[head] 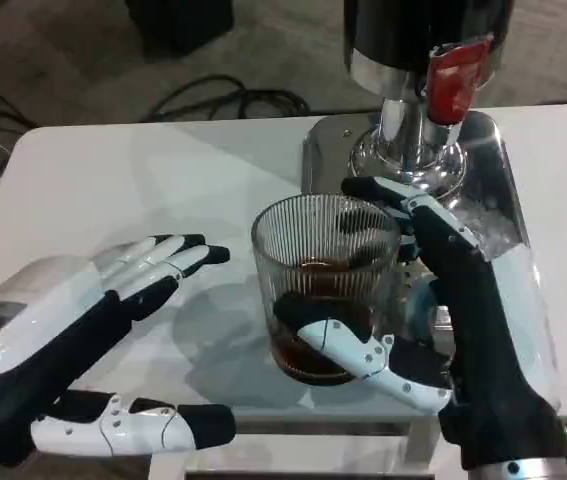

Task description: Grasp the cup under the faucet to collect the drink, then remove the cup.

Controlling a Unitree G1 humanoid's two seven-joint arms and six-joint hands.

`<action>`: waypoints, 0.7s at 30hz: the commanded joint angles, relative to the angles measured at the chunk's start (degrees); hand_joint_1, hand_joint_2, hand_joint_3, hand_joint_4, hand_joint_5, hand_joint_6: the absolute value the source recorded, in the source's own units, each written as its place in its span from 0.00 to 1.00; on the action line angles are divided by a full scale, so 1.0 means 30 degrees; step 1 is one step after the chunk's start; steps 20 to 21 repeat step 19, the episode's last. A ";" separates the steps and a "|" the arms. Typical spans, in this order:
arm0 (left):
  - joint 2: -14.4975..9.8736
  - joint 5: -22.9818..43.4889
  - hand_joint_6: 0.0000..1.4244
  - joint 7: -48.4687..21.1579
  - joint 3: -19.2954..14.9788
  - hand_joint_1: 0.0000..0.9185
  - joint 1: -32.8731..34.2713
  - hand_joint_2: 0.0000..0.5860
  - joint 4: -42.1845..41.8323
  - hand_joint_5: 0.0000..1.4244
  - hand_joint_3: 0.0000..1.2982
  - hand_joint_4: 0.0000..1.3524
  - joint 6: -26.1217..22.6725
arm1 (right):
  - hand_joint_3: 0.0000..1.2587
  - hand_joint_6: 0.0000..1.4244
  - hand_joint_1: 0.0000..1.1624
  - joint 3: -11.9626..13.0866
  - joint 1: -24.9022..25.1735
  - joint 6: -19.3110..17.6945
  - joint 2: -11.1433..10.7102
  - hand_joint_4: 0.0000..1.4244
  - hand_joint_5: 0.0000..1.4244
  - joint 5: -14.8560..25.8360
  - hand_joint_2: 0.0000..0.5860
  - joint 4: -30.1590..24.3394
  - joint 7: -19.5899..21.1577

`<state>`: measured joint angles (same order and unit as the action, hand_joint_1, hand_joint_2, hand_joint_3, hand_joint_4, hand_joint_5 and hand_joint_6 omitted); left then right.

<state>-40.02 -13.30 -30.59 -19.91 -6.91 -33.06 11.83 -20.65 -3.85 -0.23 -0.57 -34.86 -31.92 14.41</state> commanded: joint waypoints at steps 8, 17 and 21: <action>-0.0278 -0.0334 0.00 0.0031 -0.0028 0.00 -0.0158 0.03 0.0096 0.00 0.07 0.00 -0.0115 | 0.82 1.00 0.54 -0.0071 0.0061 -0.1211 0.0034 0.86 0.97 -0.0076 0.77 -0.0720 0.0000; -0.0306 -0.0351 0.00 -0.0004 0.0034 0.00 -0.0098 0.03 0.0152 0.00 0.06 0.00 -0.0156 | 0.83 1.00 0.54 -0.0039 -0.0195 -0.1372 0.0015 0.86 0.97 -0.0047 0.76 -0.0923 -0.0161; -0.0322 -0.0335 0.00 -0.0024 0.0053 0.00 -0.0078 0.04 0.0147 0.00 0.06 0.00 -0.0157 | 0.83 1.00 0.54 -0.0008 -0.0205 -0.1369 0.0036 0.86 0.97 -0.0041 0.76 -0.0939 -0.0193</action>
